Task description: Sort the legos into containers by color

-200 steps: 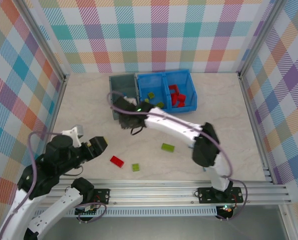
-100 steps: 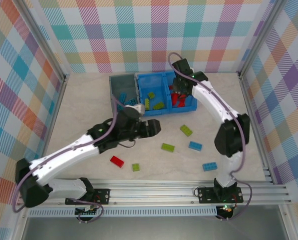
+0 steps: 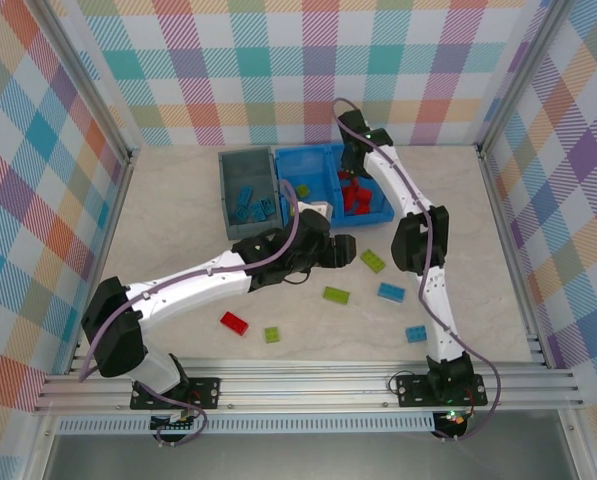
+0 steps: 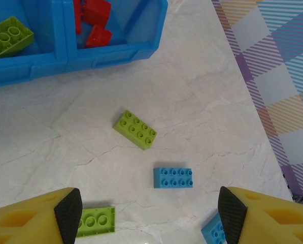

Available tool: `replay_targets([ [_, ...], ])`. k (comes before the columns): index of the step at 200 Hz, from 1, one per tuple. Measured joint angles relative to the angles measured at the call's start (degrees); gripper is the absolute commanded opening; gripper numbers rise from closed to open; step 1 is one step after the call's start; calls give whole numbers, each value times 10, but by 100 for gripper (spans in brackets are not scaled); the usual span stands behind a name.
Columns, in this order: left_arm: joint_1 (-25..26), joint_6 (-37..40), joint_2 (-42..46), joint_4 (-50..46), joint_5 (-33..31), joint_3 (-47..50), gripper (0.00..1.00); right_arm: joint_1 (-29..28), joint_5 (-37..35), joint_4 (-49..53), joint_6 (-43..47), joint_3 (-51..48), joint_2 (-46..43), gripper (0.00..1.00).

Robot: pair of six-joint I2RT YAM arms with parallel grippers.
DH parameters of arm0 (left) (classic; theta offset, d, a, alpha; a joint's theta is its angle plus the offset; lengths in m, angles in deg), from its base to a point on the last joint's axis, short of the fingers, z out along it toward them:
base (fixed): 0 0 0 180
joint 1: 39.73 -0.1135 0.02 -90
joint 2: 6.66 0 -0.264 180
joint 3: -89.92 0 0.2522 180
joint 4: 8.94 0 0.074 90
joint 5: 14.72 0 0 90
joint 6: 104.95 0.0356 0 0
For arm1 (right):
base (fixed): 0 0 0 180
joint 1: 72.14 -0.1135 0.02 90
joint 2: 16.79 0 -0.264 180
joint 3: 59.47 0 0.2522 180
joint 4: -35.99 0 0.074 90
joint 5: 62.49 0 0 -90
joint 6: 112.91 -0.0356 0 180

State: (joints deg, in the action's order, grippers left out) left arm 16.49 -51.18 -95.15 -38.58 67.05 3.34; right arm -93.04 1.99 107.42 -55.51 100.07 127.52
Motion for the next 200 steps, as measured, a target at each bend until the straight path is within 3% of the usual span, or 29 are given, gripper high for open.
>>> replay_targets([
  [60,6,35,-20,0,12,-11,75,-3,7,12,5,6,16,63],
  [102,21,85,-47,-8,42,-14,79,-27,7,20,10,-15,-47,65],
  [128,37,152,-108,-43,78,-68,80,-38,14,23,22,-73,-164,73],
  [162,45,283,-210,-88,127,-155,81,-17,55,18,51,-199,-381,82],
  [177,45,359,-257,-108,146,-195,99,1,78,17,61,-271,-477,83],
  [200,45,450,-320,-130,167,-249,100,26,107,21,70,-385,-598,84],
])
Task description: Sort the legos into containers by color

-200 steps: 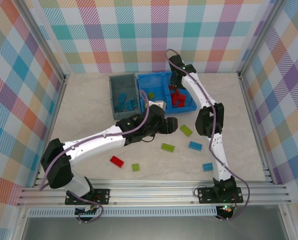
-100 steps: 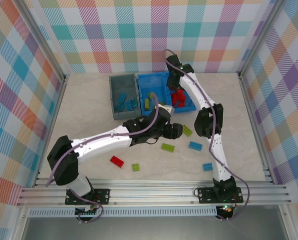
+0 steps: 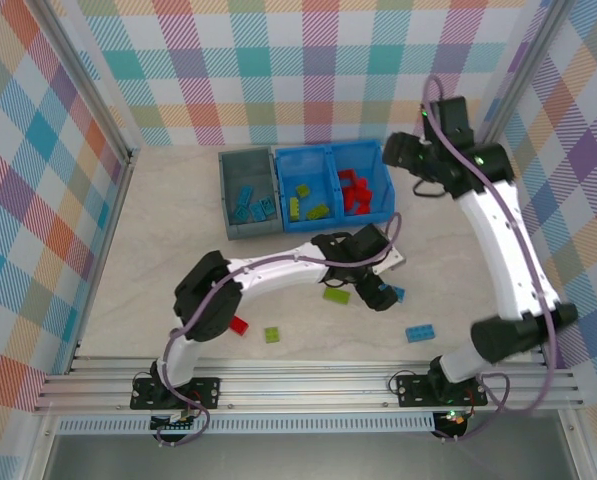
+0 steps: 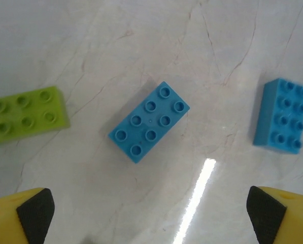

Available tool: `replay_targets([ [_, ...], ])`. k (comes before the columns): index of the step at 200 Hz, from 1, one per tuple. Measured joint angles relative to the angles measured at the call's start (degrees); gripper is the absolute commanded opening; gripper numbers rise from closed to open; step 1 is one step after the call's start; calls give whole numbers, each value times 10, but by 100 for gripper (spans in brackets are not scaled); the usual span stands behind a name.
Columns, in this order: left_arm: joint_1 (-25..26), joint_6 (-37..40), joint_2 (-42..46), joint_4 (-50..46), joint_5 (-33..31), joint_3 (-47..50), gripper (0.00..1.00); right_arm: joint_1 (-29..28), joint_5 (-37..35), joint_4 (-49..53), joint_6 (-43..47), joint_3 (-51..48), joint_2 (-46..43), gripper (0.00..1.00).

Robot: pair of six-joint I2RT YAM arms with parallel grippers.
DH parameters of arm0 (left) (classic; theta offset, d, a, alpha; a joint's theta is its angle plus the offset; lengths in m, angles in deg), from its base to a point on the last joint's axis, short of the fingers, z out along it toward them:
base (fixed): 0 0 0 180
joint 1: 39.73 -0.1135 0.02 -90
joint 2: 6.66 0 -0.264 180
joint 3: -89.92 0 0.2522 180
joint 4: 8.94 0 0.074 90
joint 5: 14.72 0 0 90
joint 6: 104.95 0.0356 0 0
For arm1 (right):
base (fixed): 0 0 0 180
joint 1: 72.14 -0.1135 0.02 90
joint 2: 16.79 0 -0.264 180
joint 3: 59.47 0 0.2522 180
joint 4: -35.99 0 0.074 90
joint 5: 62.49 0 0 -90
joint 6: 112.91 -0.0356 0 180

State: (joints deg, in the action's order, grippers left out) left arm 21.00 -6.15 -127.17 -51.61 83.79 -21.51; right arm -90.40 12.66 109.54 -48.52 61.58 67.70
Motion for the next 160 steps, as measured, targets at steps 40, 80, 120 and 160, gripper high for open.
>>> replay_targets([
  [40,0,100,-82,-28,4,-83,97,7,33,25,6,-115,-115,85],
  [80,3,151,-122,-38,-4,-137,92,14,40,42,6,-143,-168,85],
  [120,15,181,-167,-49,-6,-188,85,17,43,48,6,-163,-197,85],
  [160,21,198,-204,-75,-16,-221,63,18,45,51,3,-173,-208,85],
])
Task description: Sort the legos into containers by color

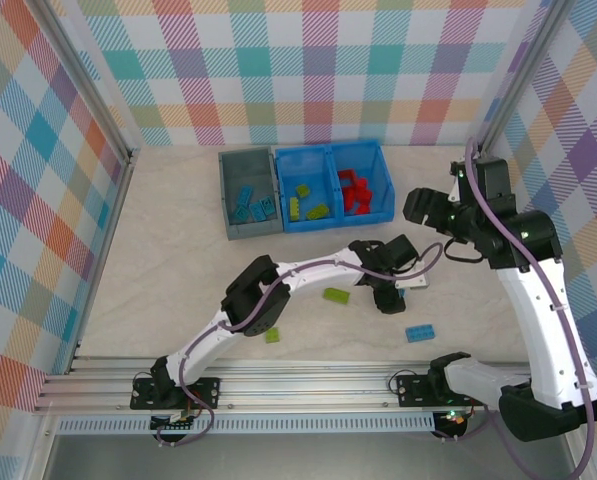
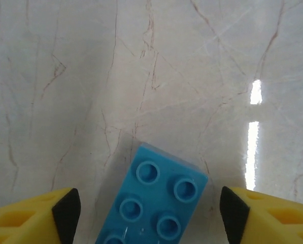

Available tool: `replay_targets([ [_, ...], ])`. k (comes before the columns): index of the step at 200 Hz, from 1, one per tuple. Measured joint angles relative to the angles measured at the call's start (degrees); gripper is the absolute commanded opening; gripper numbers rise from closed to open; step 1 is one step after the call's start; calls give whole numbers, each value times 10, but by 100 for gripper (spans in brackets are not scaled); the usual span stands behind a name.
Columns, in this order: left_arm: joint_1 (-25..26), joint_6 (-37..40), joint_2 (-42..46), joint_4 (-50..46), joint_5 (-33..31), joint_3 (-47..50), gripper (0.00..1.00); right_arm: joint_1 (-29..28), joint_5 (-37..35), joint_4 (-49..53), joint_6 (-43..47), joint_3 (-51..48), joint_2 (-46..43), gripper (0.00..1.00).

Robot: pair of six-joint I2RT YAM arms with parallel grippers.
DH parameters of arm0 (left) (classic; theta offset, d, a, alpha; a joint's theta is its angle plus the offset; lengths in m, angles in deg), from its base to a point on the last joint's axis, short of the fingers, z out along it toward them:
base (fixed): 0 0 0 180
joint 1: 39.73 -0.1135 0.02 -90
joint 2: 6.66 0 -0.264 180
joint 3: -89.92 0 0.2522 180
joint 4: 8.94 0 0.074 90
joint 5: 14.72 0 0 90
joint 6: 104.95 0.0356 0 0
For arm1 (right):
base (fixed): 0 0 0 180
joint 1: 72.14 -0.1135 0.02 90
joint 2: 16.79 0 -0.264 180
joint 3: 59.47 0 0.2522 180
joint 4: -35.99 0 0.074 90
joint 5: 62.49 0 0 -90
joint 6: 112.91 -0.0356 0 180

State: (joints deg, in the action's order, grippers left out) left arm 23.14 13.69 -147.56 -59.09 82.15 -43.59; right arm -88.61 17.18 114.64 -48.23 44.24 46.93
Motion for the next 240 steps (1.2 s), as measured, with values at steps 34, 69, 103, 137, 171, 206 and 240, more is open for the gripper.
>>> replay_targets([
  [34,3,3,-11,-14,-9,-17,27,0,0,6,-10,0,-20,84],
  [69,7,-7,-11,-19,-28,-22,16,0,-3,10,-14,0,-49,84],
  [103,14,-52,38,12,-51,59,16,0,-3,13,-14,2,-61,84],
  [137,13,-118,166,25,-82,194,18,0,41,5,-1,2,-57,81],
  [171,-26,-209,356,49,-102,303,21,-8,129,-34,36,-19,-45,78],
  [206,-169,-292,476,53,-110,342,21,-156,132,-87,83,-40,25,78],
  [240,-313,-350,460,48,-102,339,21,-255,133,-178,82,-64,111,78],
])
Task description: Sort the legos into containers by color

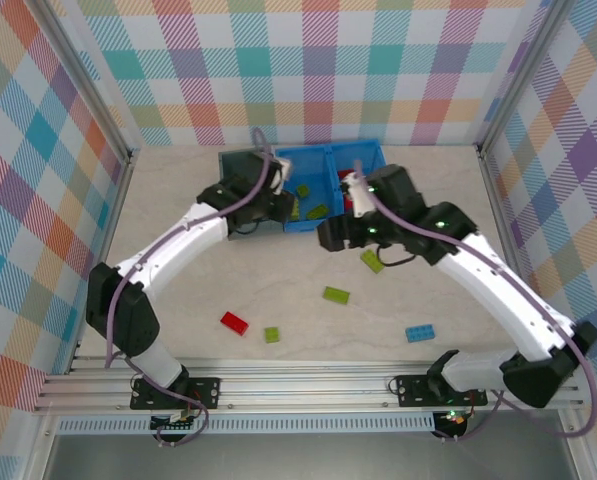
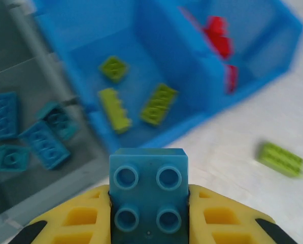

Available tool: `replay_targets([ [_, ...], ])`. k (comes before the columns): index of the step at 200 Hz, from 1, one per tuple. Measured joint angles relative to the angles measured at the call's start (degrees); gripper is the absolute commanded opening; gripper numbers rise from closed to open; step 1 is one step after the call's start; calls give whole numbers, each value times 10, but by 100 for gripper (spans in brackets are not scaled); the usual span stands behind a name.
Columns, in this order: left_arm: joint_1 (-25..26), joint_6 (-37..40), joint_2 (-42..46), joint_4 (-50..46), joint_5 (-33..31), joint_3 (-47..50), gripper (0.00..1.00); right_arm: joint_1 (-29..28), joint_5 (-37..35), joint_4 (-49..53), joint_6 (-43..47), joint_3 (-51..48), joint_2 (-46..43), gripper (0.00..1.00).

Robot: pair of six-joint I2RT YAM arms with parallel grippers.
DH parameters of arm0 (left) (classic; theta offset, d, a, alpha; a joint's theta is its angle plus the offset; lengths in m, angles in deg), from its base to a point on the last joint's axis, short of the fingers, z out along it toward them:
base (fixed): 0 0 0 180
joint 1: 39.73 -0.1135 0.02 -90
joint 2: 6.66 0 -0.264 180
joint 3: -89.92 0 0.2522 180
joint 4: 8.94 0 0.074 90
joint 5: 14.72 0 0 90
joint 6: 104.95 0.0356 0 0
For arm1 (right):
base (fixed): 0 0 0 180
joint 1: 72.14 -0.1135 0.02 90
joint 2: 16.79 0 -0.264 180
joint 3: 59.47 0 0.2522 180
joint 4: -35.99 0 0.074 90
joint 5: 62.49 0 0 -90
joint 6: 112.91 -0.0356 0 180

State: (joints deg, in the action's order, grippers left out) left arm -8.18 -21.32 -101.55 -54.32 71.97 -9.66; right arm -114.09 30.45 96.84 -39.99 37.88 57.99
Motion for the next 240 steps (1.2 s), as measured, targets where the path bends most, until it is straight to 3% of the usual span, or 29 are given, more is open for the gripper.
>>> replay_targets([
  [41,-84,-53,-152,-30,10,-122,21,-65,-32,-100,-26,0,82,77],
  [77,-116,-90,-287,-61,4,-256,21,-76,-62,-157,-46,4,125,77],
  [115,-147,-108,-369,-89,5,-355,23,-76,-75,-179,-61,5,138,77],
  [142,-161,-110,-403,-92,18,-387,30,-76,-81,-184,-64,5,138,77],
  [177,-171,-112,-438,-105,34,-421,54,-76,-81,-185,-66,4,138,78],
  [210,-171,-118,-433,-111,43,-414,58,-76,-82,-188,-69,-11,138,78],
  [240,-170,-121,-374,-111,43,-357,62,-76,-95,-187,-76,-44,136,76],
])
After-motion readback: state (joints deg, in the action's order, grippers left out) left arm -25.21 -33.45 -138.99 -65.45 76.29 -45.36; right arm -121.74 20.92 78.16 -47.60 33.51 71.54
